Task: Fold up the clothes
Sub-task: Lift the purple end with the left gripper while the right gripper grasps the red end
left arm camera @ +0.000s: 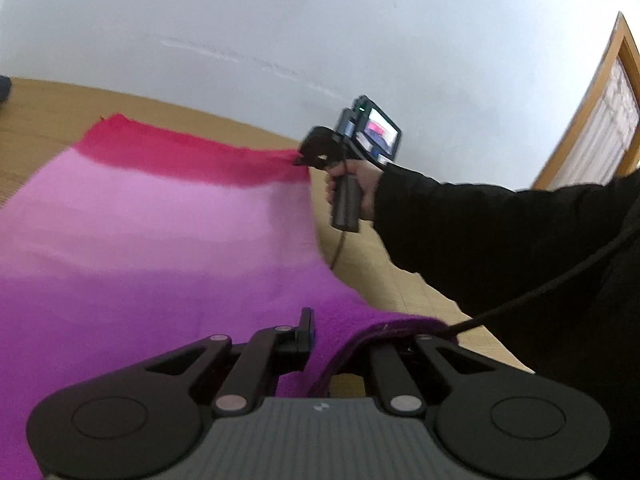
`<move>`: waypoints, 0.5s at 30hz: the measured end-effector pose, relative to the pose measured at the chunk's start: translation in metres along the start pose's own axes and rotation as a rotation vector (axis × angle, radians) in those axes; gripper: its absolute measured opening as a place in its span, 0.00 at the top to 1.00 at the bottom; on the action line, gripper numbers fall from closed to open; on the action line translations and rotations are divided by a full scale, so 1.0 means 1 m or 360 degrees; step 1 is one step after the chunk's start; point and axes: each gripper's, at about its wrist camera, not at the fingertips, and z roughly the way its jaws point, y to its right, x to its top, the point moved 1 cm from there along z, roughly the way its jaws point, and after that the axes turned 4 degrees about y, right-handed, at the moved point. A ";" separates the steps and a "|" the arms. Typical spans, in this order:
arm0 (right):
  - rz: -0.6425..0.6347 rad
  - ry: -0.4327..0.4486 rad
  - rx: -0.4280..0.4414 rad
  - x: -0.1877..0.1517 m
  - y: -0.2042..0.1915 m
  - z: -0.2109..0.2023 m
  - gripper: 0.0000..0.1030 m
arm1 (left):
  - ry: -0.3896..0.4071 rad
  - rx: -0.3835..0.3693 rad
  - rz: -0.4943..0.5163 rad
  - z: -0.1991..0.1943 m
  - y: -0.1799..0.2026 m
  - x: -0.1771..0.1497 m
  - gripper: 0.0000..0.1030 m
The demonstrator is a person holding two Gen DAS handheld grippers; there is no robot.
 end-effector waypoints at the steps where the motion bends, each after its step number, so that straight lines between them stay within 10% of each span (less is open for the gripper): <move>1: -0.0028 0.0012 0.0019 0.005 -0.006 -0.003 0.94 | 0.0032 0.0031 -0.0034 -0.006 -0.007 0.002 0.94; 15: -0.0356 0.0057 0.0300 0.009 -0.227 0.030 0.94 | 0.0339 0.0504 -0.0675 -0.094 -0.168 -0.023 0.94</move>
